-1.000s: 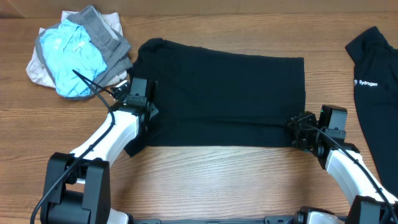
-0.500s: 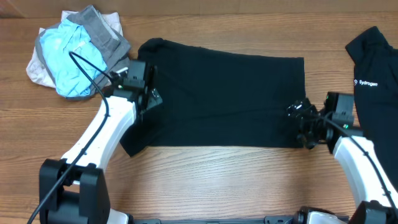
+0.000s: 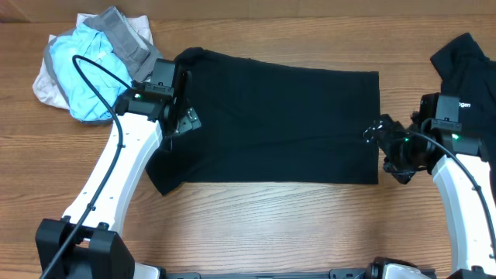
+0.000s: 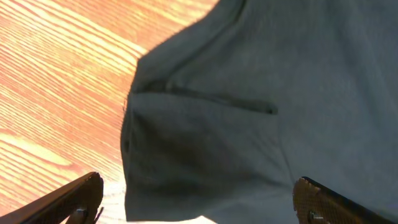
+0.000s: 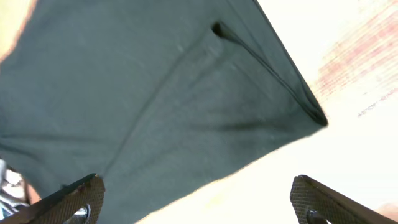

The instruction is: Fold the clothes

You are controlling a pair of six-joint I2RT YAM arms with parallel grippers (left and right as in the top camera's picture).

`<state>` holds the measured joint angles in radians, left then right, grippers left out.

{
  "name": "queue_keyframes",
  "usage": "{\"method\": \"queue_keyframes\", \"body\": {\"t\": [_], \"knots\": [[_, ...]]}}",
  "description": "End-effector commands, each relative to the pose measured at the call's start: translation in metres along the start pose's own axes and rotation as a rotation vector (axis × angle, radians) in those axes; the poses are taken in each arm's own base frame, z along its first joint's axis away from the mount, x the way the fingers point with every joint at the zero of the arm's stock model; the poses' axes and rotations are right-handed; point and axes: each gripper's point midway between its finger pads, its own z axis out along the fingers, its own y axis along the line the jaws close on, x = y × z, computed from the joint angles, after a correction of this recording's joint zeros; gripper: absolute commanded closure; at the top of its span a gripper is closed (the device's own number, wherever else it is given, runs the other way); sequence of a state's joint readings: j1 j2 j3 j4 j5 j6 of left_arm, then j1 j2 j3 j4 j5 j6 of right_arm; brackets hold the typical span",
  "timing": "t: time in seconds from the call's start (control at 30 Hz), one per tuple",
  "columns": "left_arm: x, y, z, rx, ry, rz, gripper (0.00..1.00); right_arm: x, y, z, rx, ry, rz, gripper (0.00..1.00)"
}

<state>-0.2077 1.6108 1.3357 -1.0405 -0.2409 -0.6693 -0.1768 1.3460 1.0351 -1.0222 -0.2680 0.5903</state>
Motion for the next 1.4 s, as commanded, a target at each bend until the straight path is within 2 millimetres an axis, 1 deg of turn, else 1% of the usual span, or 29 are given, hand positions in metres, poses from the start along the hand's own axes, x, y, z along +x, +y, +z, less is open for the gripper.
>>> {"method": "queue_keyframes", "body": {"t": [0.0, 0.13, 0.2, 0.27, 0.33, 0.37, 0.43, 0.47, 0.5, 0.53, 0.57, 0.6, 0.63, 0.7, 0.8, 0.87, 0.9, 1.0, 1.17, 1.3, 1.37], "knots": [[0.013, -0.008, 0.01, 0.034, 0.086, 0.027, 0.0, 0.001, -0.006, 0.005, 0.032, 0.02, -0.012, 0.02], [0.032, -0.01, 0.023, 0.026, 0.189, 0.04, 0.01, 0.011, -0.021, 0.022, 0.075, 0.072, 0.008, 0.04], [0.041, -0.005, 0.03, -0.011, 0.234, 0.05, 0.09, 0.018, -0.029, 0.03, 0.098, 0.103, 0.019, 0.06], [0.048, 0.001, 0.037, -0.054, 0.269, 0.056, 0.2, 0.022, -0.034, 0.035, 0.112, 0.122, 0.026, 0.14], [0.049, 0.009, 0.043, -0.106, 0.275, 0.064, 0.34, 0.025, -0.037, 0.038, 0.116, 0.129, 0.028, 0.29], [0.049, 0.012, 0.045, -0.125, 0.271, 0.062, 0.4, 0.025, -0.037, 0.038, 0.117, 0.129, 0.028, 0.33], [0.047, 0.019, 0.049, -0.164, 0.267, 0.039, 0.58, 0.026, -0.038, 0.039, 0.119, 0.132, 0.027, 0.37], [0.046, 0.022, 0.051, -0.173, 0.272, 0.026, 0.63, 0.027, -0.038, 0.039, 0.116, 0.137, 0.015, 0.38], [0.046, 0.026, 0.054, -0.183, 0.282, 0.008, 0.64, 0.028, -0.039, 0.04, 0.115, 0.142, 0.007, 0.37], [0.046, 0.029, 0.056, -0.185, 0.291, -0.001, 0.64, 0.03, -0.04, 0.04, 0.118, 0.146, 0.004, 0.37], [0.045, 0.032, 0.058, -0.187, 0.301, -0.014, 0.61, 0.031, -0.042, 0.041, 0.121, 0.151, -0.001, 0.37], [0.043, 0.036, 0.061, -0.193, 0.307, -0.028, 0.48, 0.033, -0.043, 0.042, 0.123, 0.156, -0.004, 0.36], [0.042, 0.041, 0.063, -0.199, 0.312, -0.043, 0.25, 0.034, -0.045, 0.043, 0.127, 0.161, -0.004, 0.36], [0.037, 0.051, 0.068, -0.198, 0.332, -0.051, 0.18, 0.038, -0.048, 0.045, 0.135, 0.171, 0.0, 0.36], [0.034, 0.06, 0.074, -0.12, 0.39, -0.058, 0.14, 0.041, -0.051, 0.047, 0.14, 0.18, 0.003, 0.36], [0.032, 0.058, 0.077, -0.031, 0.42, -0.049, 0.12, 0.042, -0.051, 0.048, 0.138, 0.182, 0.004, 0.36], [0.03, 0.057, 0.078, 0.017, 0.428, -0.036, 0.08, 0.041, -0.051, 0.048, 0.137, 0.182, 0.004, 0.36], [0.021, 0.058, 0.084, 0.078, 0.409, -0.016, 0.0, 0.041, -0.05, 0.048, 0.132, 0.182, 0.004, 0.36], [0.005, 0.048, 0.09, 0.153, 0.342, 0.013, 0.0, 0.043, -0.048, 0.048, 0.12, 0.19, 0.005, 0.36], [-0.004, 0.045, 0.094, 0.166, 0.302, 0.012, 0.0, 0.043, -0.048, 0.048, 0.12, 0.19, 0.005, 0.36], [-0.005, 0.044, 0.096, 0.169, 0.294, 0.01, 0.0, 0.043, -0.048, 0.048, 0.12, 0.19, 0.005, 0.36]]}}
